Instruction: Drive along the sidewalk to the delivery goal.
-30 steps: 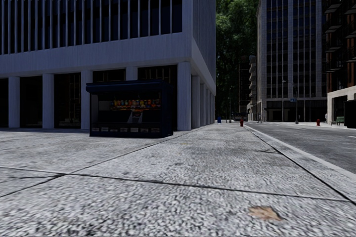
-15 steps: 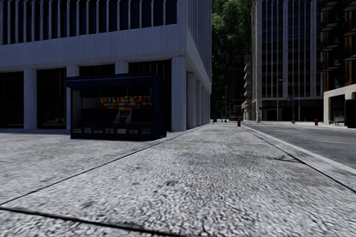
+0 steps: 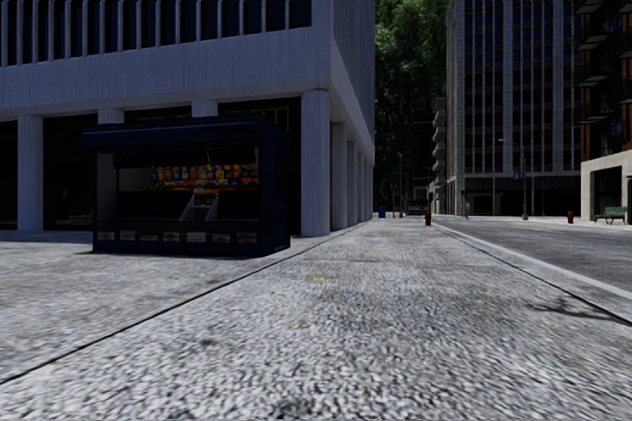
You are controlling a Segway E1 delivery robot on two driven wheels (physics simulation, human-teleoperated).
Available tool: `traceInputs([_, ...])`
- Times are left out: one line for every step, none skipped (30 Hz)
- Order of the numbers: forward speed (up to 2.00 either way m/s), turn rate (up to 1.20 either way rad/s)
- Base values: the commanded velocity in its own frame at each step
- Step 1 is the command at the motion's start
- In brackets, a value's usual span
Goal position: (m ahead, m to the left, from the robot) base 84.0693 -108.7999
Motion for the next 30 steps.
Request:
traceInputs([1.99,0.00])
traceInputs([1.99,0.00])
traceInputs([1.99,0.00])
traceInputs([1.99,0.00])
traceInputs([1.99,0.00])
traceInputs([1.99,0.00])
traceInputs([1.99,0.00])
traceInputs([1.99,0.00])
traceInputs([1.99,0.00])
traceInputs([1.99,0.00])
traceInputs([1.99,0.00])
traceInputs([1.99,0.00])
traceInputs([1.99,0.00])
traceInputs([1.99,0.00])
traceInputs([1.99,0.00])
traceInputs([1.99,0.00])
traceInputs([1.99,0.00])
traceInputs([1.99,0.00])
traceInputs([1.99,0.00])
traceInputs([1.99,0.00])
traceInputs([1.99,0.00])
traceInputs([1.99,0.00])
traceInputs([1.99,0.00])
traceInputs([2.00,0.00])
traceInputs([2.00,0.00])
traceInputs([2.00,0.00])
traceInputs([2.00,0.00])
traceInputs([2.00,0.00])
traceInputs([2.00,0.00])
traceInputs([2.00,0.00])
